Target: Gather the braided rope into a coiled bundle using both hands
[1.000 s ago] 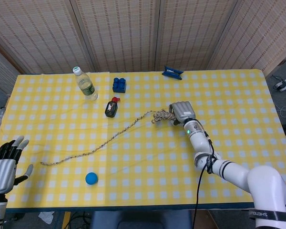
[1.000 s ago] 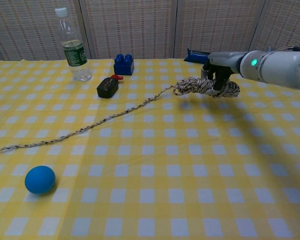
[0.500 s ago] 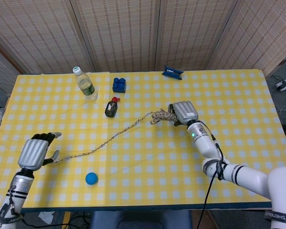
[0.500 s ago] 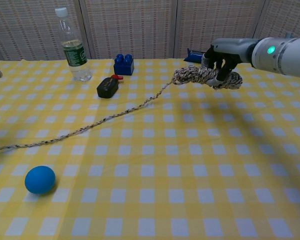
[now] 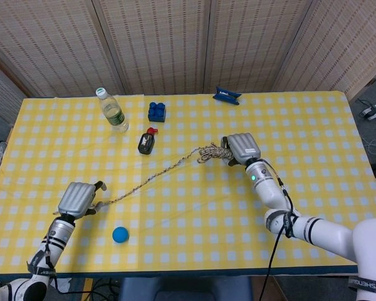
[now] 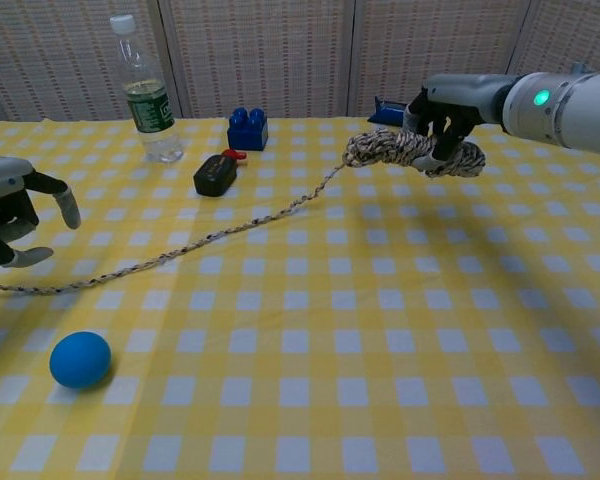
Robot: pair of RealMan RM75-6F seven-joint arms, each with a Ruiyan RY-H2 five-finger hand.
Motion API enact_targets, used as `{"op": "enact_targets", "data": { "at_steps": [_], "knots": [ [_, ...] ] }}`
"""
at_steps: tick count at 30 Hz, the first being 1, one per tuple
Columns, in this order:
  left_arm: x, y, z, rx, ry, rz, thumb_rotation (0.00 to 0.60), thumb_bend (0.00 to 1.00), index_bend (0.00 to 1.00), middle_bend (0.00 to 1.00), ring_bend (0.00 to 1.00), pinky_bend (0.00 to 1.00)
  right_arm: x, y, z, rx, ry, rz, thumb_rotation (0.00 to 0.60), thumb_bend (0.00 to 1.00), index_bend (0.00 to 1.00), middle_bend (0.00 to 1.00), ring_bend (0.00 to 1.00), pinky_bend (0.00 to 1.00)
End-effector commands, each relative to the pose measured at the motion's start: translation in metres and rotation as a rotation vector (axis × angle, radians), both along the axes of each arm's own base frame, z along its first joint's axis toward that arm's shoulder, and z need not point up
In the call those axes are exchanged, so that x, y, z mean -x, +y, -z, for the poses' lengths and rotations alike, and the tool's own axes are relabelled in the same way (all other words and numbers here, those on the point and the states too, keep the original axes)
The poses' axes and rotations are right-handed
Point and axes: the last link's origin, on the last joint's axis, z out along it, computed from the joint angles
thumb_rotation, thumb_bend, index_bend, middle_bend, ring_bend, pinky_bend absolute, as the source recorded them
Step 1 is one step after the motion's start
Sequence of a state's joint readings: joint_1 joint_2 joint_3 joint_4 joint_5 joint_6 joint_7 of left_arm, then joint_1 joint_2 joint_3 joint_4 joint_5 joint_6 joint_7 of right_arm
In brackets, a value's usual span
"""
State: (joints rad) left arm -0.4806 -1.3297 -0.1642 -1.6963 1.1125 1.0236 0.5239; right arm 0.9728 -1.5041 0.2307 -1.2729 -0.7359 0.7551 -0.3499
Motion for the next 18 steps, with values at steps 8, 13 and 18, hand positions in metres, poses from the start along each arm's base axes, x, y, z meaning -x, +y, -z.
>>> {"op": "enact_targets", "data": {
  "at_steps": [8, 13, 18],
  "knots": [
    [0.003, 0.001, 0.022, 0.036, 0.038, -0.03, 0.6, 0.36, 0.5, 0.95, 0.95, 1.0, -0.001, -0.002, 0.001, 0.011, -0.001, 0.008, 0.6, 0.44, 0.58, 0.57, 0.46, 0.49],
    [0.008, 0.005, 0.029, 0.038, 0.069, -0.046, 0.6, 0.36, 0.5, 0.96, 0.95, 1.0, -0.003, -0.002, 0.004, 0.008, -0.002, 0.011, 0.6, 0.44, 0.58, 0.57, 0.46, 0.49],
    [0.014, 0.008, 0.032, 0.042, 0.076, -0.082, 0.6, 0.36, 0.52, 0.96, 0.96, 1.0, -0.004, -0.001, 0.004, 0.009, -0.002, 0.011, 0.6, 0.44, 0.58, 0.57, 0.46, 0.49]
  ]
}}
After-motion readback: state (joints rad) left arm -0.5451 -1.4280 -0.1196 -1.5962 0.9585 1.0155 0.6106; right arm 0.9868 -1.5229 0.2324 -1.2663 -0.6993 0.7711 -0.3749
